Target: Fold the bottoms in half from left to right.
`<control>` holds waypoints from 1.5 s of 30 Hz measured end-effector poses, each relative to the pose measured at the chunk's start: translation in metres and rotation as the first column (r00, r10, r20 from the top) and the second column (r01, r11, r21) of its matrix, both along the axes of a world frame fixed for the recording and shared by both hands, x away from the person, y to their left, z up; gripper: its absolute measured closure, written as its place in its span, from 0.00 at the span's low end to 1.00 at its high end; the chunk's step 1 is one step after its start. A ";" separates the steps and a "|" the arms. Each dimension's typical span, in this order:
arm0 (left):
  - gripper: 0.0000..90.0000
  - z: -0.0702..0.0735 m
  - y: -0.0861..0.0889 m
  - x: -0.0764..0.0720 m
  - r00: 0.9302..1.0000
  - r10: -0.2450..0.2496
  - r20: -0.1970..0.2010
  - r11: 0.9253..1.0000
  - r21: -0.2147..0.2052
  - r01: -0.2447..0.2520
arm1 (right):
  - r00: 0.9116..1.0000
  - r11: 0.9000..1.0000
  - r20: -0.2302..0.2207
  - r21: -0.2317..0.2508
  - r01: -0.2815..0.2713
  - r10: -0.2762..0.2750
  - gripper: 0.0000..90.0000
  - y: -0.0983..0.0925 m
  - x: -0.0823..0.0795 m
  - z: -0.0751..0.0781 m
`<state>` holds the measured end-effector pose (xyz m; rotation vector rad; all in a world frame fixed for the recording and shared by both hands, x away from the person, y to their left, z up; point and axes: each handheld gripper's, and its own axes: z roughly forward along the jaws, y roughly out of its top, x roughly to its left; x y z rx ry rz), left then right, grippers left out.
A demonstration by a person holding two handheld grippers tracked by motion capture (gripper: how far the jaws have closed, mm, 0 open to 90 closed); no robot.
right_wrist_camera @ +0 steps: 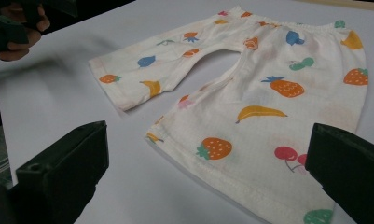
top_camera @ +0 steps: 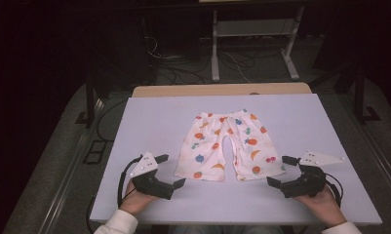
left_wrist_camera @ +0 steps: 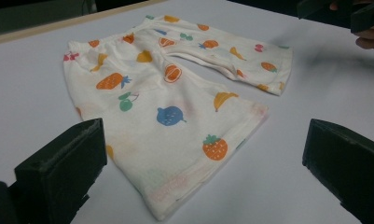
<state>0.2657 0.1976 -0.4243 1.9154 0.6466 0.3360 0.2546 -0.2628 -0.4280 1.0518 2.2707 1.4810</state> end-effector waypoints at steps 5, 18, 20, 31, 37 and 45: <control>0.00 0.000 0.000 0.000 1.000 0.000 -0.002 1.000 -0.003 0.000 | 1.000 1.000 0.004 -0.001 0.000 0.000 0.00 0.000 -0.001 0.000; 0.00 0.000 0.000 -0.001 1.000 0.005 -0.009 1.000 -0.001 -0.005 | 1.000 1.000 0.004 -0.003 -0.002 0.002 0.00 0.002 -0.002 0.000; 0.00 0.000 -0.001 -0.002 1.000 0.010 -0.010 1.000 0.003 -0.010 | 1.000 1.000 0.003 -0.004 -0.004 0.004 0.00 0.003 -0.002 0.000; 0.00 -0.001 -0.001 -0.002 1.000 0.014 -0.012 1.000 0.005 -0.014 | 1.000 1.000 -0.001 -0.007 -0.001 0.001 0.00 0.005 0.000 0.004; 0.00 -0.002 -0.001 -0.001 1.000 0.015 -0.015 1.000 0.011 -0.015 | 1.000 0.999 0.008 -0.035 -0.019 0.020 0.00 0.013 0.002 0.010; 0.00 -0.002 -0.001 0.000 1.000 0.016 -0.018 1.000 0.014 -0.016 | 0.999 0.998 0.012 -0.045 -0.032 0.032 0.00 0.019 0.008 0.019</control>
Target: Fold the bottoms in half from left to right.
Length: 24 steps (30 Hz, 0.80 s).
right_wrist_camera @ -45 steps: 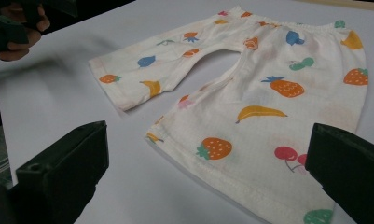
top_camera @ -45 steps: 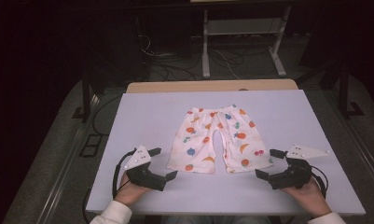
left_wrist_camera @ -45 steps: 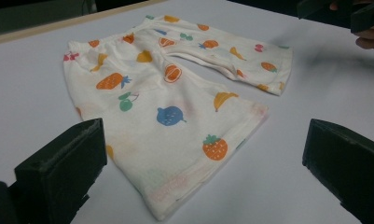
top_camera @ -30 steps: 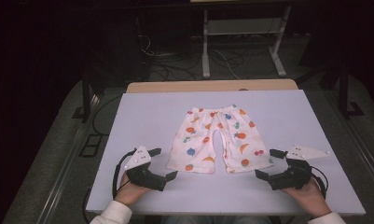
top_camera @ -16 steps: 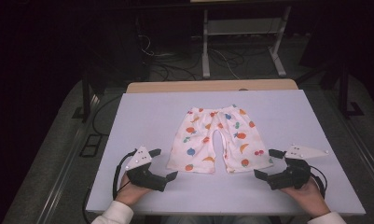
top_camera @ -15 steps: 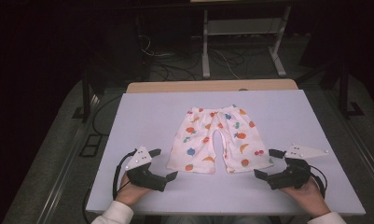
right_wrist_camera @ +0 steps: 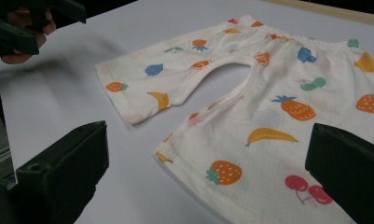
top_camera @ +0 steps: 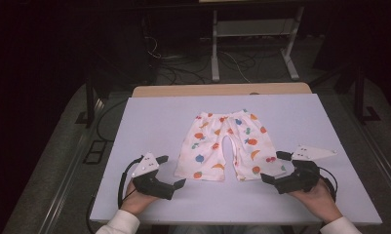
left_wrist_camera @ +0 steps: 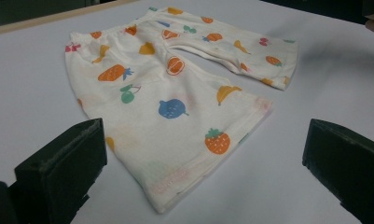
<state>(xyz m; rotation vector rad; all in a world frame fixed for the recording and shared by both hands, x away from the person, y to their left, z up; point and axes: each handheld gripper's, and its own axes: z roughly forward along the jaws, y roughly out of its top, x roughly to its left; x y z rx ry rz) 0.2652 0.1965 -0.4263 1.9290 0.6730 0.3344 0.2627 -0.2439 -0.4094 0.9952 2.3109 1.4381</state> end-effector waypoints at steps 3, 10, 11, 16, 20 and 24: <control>0.00 0.000 0.000 0.000 1.000 -0.001 -0.001 1.000 -0.001 0.001 | 1.000 1.000 0.003 0.003 -0.006 0.006 0.00 0.002 0.002 0.004; 0.00 0.000 0.000 0.000 1.000 -0.002 -0.003 1.000 0.000 0.002 | 1.000 1.000 -0.011 -0.007 -0.024 0.024 0.00 0.010 0.010 0.011; 0.00 0.000 0.000 0.000 1.000 -0.001 -0.003 1.000 0.001 0.001 | 1.000 1.000 -0.013 -0.005 -0.027 0.027 0.00 0.012 0.011 0.012; 0.00 0.000 0.001 0.001 1.000 -0.001 -0.003 1.000 -0.001 0.001 | 0.999 0.999 -0.006 -0.015 -0.038 0.038 0.00 0.018 0.017 0.018; 0.00 0.000 0.000 0.001 1.000 -0.002 -0.003 1.000 -0.001 0.002 | 0.999 0.999 -0.005 -0.018 -0.040 0.040 0.00 0.021 0.020 0.020; 0.00 0.000 0.000 0.000 1.000 -0.004 -0.004 1.000 0.000 0.004 | 0.999 0.999 -0.002 -0.016 -0.043 0.043 0.00 0.025 0.024 0.022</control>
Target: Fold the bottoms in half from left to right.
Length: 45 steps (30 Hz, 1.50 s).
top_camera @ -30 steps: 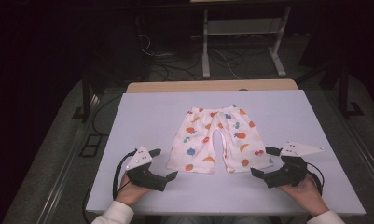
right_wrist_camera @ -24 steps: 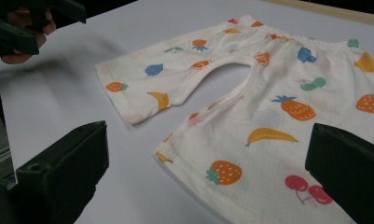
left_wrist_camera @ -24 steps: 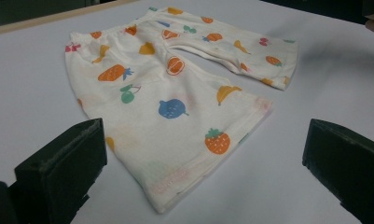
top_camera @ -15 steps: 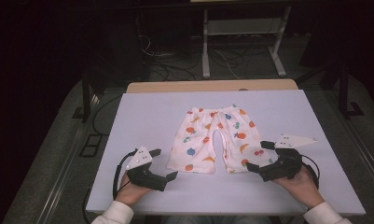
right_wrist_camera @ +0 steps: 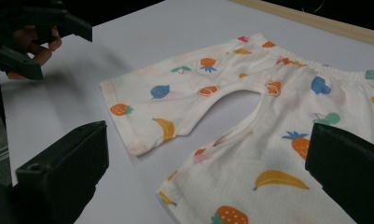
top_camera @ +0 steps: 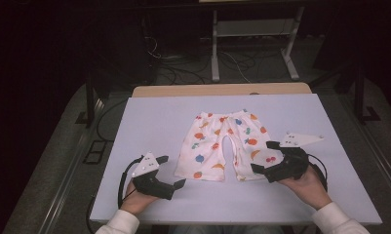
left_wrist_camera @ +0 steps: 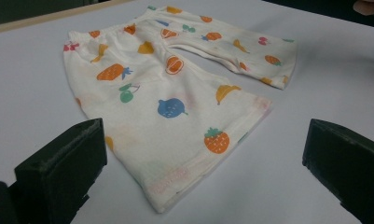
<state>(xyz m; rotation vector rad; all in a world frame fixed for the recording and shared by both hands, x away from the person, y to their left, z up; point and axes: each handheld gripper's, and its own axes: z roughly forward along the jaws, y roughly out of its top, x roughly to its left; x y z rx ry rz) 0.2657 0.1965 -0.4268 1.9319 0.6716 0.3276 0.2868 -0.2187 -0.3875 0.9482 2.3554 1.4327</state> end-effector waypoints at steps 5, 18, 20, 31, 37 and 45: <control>0.00 0.000 0.000 0.000 1.000 0.001 -0.001 1.000 0.000 -0.001 | 1.000 1.000 0.000 -0.009 -0.007 0.007 0.00 0.007 0.007 0.003; 0.00 0.000 0.000 0.000 1.000 -0.006 -0.004 1.000 -0.001 0.006 | 1.000 1.000 0.007 -0.008 -0.019 0.019 0.00 0.020 0.020 0.008; 0.00 0.000 0.000 0.000 1.000 -0.006 -0.003 1.000 -0.002 0.006 | 1.000 1.000 0.009 -0.006 -0.023 0.023 0.00 0.023 0.023 0.010; 0.00 0.000 0.000 0.000 1.000 -0.011 -0.005 1.000 -0.004 0.011 | 0.999 0.999 0.009 -0.009 -0.033 0.033 0.00 0.037 0.035 0.013; 0.00 0.000 0.000 0.000 1.000 -0.014 -0.007 1.000 -0.002 0.014 | 0.999 0.999 0.014 -0.015 -0.048 0.048 0.00 0.048 0.041 0.016; 0.00 0.000 0.000 0.000 1.000 -0.013 -0.007 1.000 -0.005 0.013 | 0.998 0.998 0.021 -0.016 -0.060 0.060 0.00 0.061 0.050 0.021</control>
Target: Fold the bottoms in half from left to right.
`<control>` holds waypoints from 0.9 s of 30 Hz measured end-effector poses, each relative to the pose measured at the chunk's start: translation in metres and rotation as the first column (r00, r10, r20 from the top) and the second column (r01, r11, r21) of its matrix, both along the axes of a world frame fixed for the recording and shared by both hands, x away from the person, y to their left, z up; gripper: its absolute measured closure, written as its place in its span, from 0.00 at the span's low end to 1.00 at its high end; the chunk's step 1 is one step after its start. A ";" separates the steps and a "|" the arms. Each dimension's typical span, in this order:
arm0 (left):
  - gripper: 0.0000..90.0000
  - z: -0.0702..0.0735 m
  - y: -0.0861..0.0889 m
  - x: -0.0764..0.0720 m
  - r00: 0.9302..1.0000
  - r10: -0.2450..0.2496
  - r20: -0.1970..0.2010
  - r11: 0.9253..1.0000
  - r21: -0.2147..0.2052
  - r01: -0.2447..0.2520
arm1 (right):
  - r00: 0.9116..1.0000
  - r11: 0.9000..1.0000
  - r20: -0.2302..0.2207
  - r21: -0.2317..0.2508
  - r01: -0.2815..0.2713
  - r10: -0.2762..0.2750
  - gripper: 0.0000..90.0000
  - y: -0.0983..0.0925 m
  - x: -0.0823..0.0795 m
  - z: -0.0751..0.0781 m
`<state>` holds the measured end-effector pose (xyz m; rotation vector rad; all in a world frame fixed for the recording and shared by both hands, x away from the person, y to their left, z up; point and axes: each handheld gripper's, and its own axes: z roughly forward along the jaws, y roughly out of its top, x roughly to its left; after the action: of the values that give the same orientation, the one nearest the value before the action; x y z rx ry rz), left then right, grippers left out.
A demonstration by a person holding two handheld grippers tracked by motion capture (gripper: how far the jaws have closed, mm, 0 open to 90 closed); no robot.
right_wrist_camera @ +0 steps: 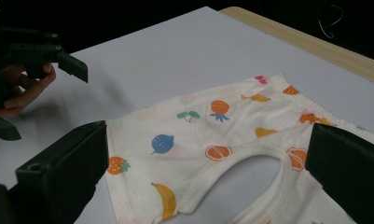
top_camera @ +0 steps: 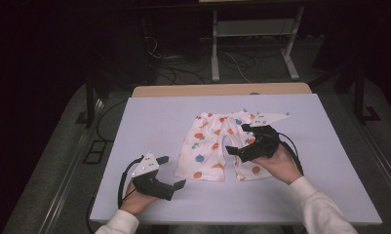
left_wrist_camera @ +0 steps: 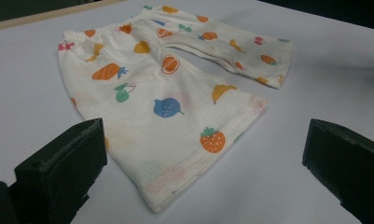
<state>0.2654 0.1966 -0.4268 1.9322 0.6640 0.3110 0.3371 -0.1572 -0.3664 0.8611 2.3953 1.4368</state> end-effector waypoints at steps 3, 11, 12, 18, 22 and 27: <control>0.00 0.000 0.000 0.000 1.000 0.000 0.000 1.000 -0.001 0.000 | 1.000 1.000 0.002 -0.005 -0.003 0.003 0.00 0.004 0.004 0.001; 0.00 0.000 0.000 0.000 1.000 -0.002 -0.003 1.000 -0.004 0.002 | 1.000 1.000 -0.004 -0.009 0.003 -0.003 0.00 0.012 0.015 0.001; 0.00 0.000 0.000 0.000 1.000 -0.003 -0.003 1.000 -0.003 0.003 | 1.000 1.000 -0.005 -0.011 0.005 -0.005 0.00 0.012 0.016 0.001; 0.00 -0.001 0.000 0.000 1.000 -0.001 -0.007 1.000 -0.001 0.001 | 1.000 1.000 -0.008 -0.020 0.022 -0.022 0.00 0.015 0.024 -0.003; 0.00 -0.001 0.000 0.000 1.000 -0.003 -0.009 1.000 0.000 0.003 | 0.999 0.999 -0.013 -0.020 0.030 -0.030 0.00 0.017 0.030 -0.004; 0.00 -0.001 0.000 0.001 1.000 -0.005 -0.010 1.000 0.000 0.005 | 0.999 0.999 -0.024 -0.008 0.044 -0.045 0.00 0.019 0.039 -0.005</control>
<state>0.2664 0.1968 -0.4280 1.9362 0.6663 0.2981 0.3757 -0.1386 -0.3719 0.9294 2.3820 1.4076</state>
